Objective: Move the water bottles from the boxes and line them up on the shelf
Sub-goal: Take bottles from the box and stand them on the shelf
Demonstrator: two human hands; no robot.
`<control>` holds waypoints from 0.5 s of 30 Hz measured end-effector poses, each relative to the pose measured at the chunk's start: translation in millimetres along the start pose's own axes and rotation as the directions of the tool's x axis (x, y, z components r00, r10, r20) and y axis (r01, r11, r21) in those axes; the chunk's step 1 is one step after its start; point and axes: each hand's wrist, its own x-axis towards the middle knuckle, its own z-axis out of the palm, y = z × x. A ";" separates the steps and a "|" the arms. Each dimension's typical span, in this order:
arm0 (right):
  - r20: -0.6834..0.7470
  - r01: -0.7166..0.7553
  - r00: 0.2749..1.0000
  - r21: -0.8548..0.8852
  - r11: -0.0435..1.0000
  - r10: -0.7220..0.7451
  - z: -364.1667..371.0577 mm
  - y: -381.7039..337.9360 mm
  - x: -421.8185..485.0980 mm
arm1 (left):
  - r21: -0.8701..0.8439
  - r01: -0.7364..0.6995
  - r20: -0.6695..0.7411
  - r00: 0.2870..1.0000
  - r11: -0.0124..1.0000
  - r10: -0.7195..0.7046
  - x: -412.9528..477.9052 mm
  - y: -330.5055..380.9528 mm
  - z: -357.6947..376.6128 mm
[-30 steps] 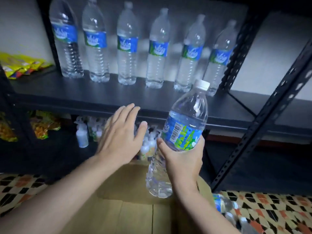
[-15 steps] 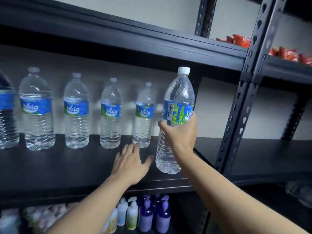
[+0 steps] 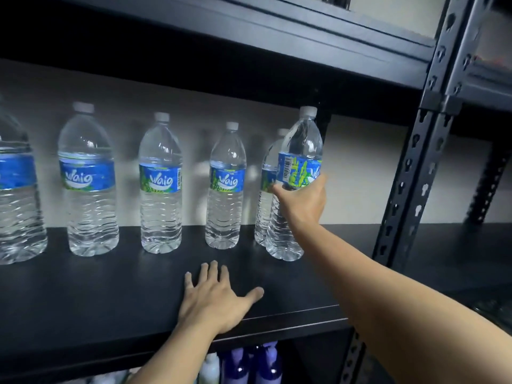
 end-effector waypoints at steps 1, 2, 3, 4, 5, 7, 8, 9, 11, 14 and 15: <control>0.000 -0.005 1.000 -0.008 1.000 0.005 1.4 2.7 1.7 | 0.002 0.001 0.000 1.000 1.000 -0.001 -0.3 0.0 0.0; -0.001 -0.010 1.000 -0.019 1.000 0.010 2.8 5.2 3.1 | 0.003 0.003 0.000 1.000 1.000 -0.003 0.0 0.2 0.3; 0.000 -0.011 1.000 -0.030 0.999 0.011 4.1 7.5 4.3 | 0.002 0.004 -0.001 1.000 1.000 -0.004 0.4 0.5 0.3; 0.001 -0.011 1.000 -0.041 0.999 0.011 5.6 9.6 5.7 | 0.002 0.004 -0.003 1.000 1.000 -0.004 0.8 0.9 0.0; 0.001 -0.007 1.000 -0.050 0.999 0.007 6.9 11.1 6.6 | 0.006 0.002 -0.004 1.000 1.000 -0.002 0.8 1.2 0.1; -0.001 0.006 1.000 -0.060 0.998 -0.006 10.2 12.7 8.5 | 0.012 0.002 -0.006 1.000 1.000 -0.001 1.5 1.1 0.3; -0.004 0.009 1.000 -0.060 0.998 -0.009 11.9 13.4 9.0 | 0.014 0.002 -0.008 1.000 1.000 -0.002 1.9 1.0 0.8; -0.008 0.011 1.000 -0.056 0.998 -0.012 13.3 13.9 9.3 | 0.017 0.000 -0.010 1.000 1.000 0.000 2.0 1.0 0.8; -0.012 0.012 1.000 -0.046 0.999 -0.013 15.9 15.5 8.7 | 0.019 -0.001 -0.011 1.000 1.000 0.001 1.7 0.8 1.3; -0.004 0.012 1.000 -0.046 0.999 -0.013 19.6 19.3 8.3 | 0.014 0.001 -0.014 1.000 1.000 -0.001 2.7 1.1 1.9; -0.003 0.013 1.000 -0.055 0.998 -0.013 20.2 20.7 7.9 | 0.016 0.001 -0.014 1.000 1.000 -0.001 2.9 1.1 2.1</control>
